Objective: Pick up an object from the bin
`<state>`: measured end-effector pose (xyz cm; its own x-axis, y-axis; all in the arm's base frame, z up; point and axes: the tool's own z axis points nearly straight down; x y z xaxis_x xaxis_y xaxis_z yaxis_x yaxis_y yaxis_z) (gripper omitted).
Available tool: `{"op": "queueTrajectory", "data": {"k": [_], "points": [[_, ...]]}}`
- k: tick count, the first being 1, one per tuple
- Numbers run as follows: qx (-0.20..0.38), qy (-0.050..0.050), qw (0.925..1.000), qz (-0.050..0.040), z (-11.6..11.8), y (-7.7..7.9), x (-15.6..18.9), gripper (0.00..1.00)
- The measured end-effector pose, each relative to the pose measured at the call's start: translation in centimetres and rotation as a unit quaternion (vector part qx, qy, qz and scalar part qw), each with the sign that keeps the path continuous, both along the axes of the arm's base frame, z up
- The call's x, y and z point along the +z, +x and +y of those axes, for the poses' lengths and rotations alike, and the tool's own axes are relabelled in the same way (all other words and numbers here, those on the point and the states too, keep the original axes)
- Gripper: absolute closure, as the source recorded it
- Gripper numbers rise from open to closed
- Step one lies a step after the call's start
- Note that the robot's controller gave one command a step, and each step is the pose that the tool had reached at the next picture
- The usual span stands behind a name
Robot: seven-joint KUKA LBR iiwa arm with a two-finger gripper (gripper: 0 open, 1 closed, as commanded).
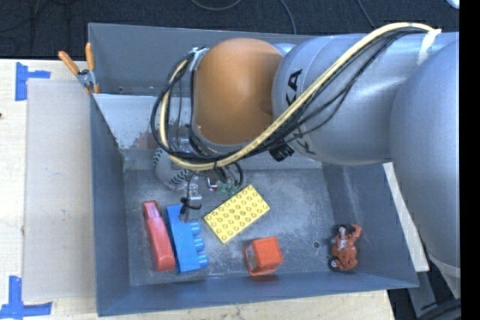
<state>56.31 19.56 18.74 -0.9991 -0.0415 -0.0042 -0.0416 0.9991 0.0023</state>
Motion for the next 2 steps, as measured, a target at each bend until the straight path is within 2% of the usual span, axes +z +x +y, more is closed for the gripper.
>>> {"op": "queueTrajectory", "data": {"k": [1, 2], "points": [[0.068, -0.003, 0.9977, 0.0047, -1.2, -0.7, -4.3, 0.0], [0.175, -0.001, 0.9846, 0.0047, -3.3, -1.3, -5.2, 0.0]]}}
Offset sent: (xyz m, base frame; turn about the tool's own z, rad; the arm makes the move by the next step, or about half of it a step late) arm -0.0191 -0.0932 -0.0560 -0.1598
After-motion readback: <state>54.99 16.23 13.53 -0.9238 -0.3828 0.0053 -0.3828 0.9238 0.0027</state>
